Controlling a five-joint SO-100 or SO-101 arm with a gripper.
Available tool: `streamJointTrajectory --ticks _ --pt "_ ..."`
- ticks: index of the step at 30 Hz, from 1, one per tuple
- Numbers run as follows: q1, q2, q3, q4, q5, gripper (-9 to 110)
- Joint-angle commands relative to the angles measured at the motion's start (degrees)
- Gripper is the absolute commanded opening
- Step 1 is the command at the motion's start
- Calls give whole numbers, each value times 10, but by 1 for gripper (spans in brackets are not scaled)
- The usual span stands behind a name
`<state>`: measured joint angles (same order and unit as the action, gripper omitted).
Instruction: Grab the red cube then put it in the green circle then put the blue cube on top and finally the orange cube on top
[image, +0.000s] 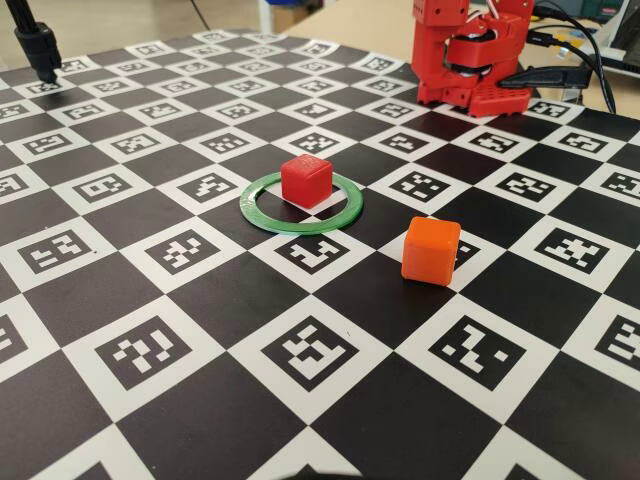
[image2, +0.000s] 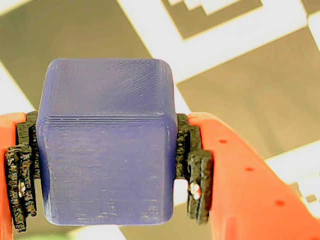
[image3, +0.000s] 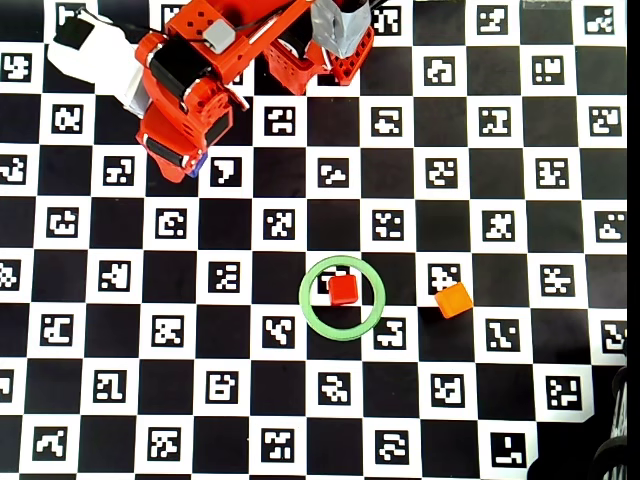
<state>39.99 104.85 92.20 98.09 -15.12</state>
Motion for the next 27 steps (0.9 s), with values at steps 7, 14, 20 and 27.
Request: streamJointTrajectory --ticks 7,14,20,27 --pt "-156 -22 -121 57 23 -4" --pt "-283 -28 -148 63 49 -4" --pt "-372 -52 -169 64 88 -4" --pt "-451 -105 -221 60 124 -4"
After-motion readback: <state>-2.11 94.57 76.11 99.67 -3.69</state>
